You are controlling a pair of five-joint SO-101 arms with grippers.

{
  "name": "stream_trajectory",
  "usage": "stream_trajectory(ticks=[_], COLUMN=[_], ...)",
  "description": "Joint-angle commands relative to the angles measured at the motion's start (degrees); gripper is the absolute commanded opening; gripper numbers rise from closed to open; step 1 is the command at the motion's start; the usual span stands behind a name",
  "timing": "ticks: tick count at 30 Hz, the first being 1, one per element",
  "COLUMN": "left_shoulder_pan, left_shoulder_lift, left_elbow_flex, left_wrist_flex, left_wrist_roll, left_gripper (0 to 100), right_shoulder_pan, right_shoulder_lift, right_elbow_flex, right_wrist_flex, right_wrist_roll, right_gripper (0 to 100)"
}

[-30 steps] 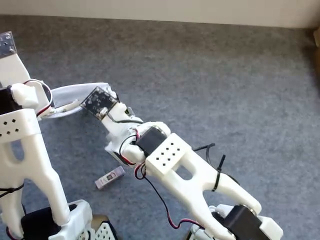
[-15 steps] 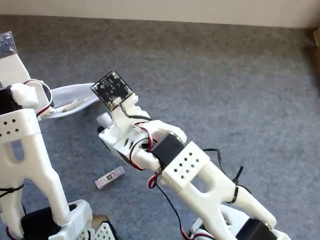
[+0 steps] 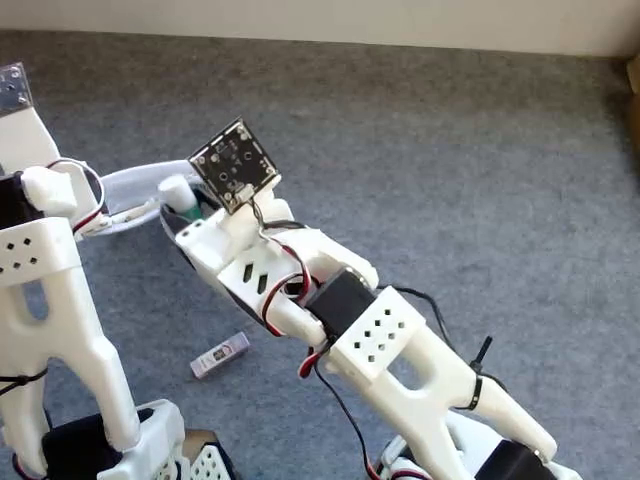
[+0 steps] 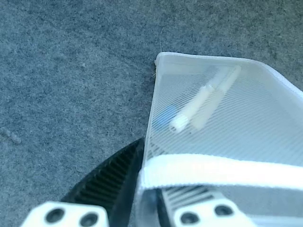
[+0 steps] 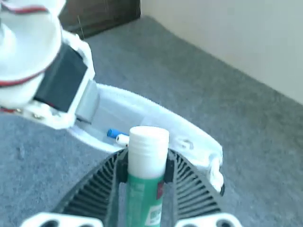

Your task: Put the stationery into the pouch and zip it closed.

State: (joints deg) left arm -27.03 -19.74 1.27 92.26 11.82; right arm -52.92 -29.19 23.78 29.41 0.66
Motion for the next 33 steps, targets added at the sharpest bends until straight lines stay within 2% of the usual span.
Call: stream_trajectory(ticks=[1,12,27,33], left_shoulder_pan=[-1.0,-0.8,-0.8,-0.8], left_shoulder_lift=[-0.4,-0.4,-0.4,-0.4], left_elbow_flex=[1.3,1.6,1.7,1.7], left_wrist_flex=[-1.9,-2.5,-2.3,-2.1], left_wrist_roll=[0.4,0.4,0.6,0.6], left_gripper=[1,1,1,1], right_shoulder_pan=[-0.3,-2.9,-3.1,-3.1], right_shoulder_lift=[-2.9,-2.7,-2.2,-2.2], right_elbow_flex=[-0.9,-1.1,9.0,11.9], right_wrist_flex=[-8.0,-9.6,-43.3,-49.1], right_wrist_roll=[-0.3,-0.2,-0.2,-0.2], right_gripper=[0.5,0.5,0.5,0.5])
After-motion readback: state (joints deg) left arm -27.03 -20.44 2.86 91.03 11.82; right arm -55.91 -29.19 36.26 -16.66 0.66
